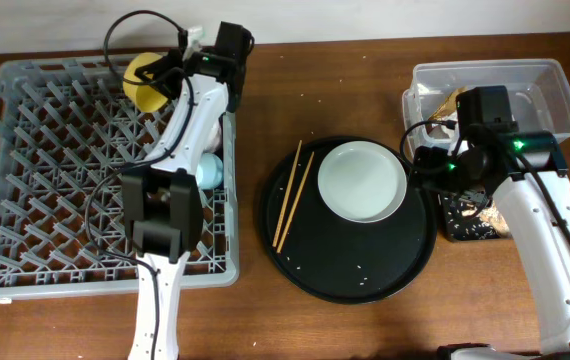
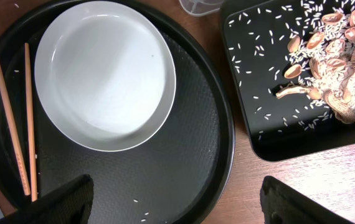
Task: Sort waste into correct bins and load items into the dishwasher rack
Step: 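Carry the yellow bowl with the left gripper and stand it in the rack, then grasp the edge of the white plate with the left gripper and lift it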
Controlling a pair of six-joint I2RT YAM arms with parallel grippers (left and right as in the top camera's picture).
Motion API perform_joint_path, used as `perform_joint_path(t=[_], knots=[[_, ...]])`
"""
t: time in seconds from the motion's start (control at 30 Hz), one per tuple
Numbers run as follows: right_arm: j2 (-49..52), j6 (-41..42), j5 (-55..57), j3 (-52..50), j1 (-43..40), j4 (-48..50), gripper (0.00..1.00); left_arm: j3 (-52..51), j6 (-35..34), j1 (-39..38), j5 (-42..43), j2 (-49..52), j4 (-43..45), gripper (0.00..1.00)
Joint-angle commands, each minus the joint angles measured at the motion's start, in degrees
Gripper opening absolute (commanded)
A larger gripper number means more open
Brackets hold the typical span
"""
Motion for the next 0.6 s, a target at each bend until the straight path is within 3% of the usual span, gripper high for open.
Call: perform_joint_path(t=[0.0, 0.07, 0.1, 0.13, 0.17, 0.23, 0.3, 0.33, 0.37, 0.4, 0.5, 0.53, 0.57], knots=[[-0.20, 0.24, 1.03, 0.11, -0.42, 0.07, 0.88, 0.46, -0.96, -0.59, 0.79, 0.70, -2.27, 0.00], [-0.20, 0.24, 1.03, 0.11, -0.42, 0.26, 0.89, 0.46, -0.96, -3.19, 1.53, 0.70, -4.66, 0.00], [-0.20, 0.24, 1.03, 0.11, -0.42, 0.24, 0.89, 0.46, -0.96, -4.76, 6.12, 0.70, -7.30, 0.01], [-0.20, 0.24, 1.03, 0.11, -0.42, 0.24, 0.89, 0.46, -0.96, -5.75, 11.52, 0.70, -9.57, 0.14], [-0.20, 0.24, 1.03, 0.11, -0.42, 0.24, 0.89, 0.46, -0.96, -6.14, 15.37, 0.70, -11.04, 0.36], [-0.20, 0.26, 1.44, 0.11, -0.42, 0.22, 0.89, 0.50, -0.96, -6.19, 16.44, 0.70, -11.23, 0.69], [-0.20, 0.26, 1.44, 0.11, -0.42, 0.24, 0.89, 3.06, -0.98, -6.19, 20.68, 0.59, -11.82, 0.79], [-0.20, 0.26, 1.44, 0.11, -0.42, 0.24, 0.89, 8.61, -1.01, -6.19, 28.39, 0.48, -14.62, 0.87], [-0.20, 0.26, 1.42, 0.11, -0.42, 0.24, 0.90, 12.31, -0.98, -6.12, 32.61, 0.48, -16.41, 0.87], [-0.20, 0.26, 1.42, 0.11, -0.42, 0.24, 0.89, 19.91, -0.96, -6.14, 40.04, 0.48, -19.34, 0.95], [-0.20, 0.26, 0.61, 0.11, -0.42, 0.24, 0.89, 38.10, -0.98, -6.19, 53.86, 0.48, -26.77, 0.98], [-0.20, 0.28, 0.09, 0.11, -0.42, 0.31, 0.89, 43.15, -0.98, -6.16, 68.15, 0.48, -29.40, 0.98], [-0.20, 0.55, -0.66, 0.13, -0.44, 0.87, 0.89, 44.70, -3.43, -6.12, 86.07, 0.48, -31.15, 0.89]])
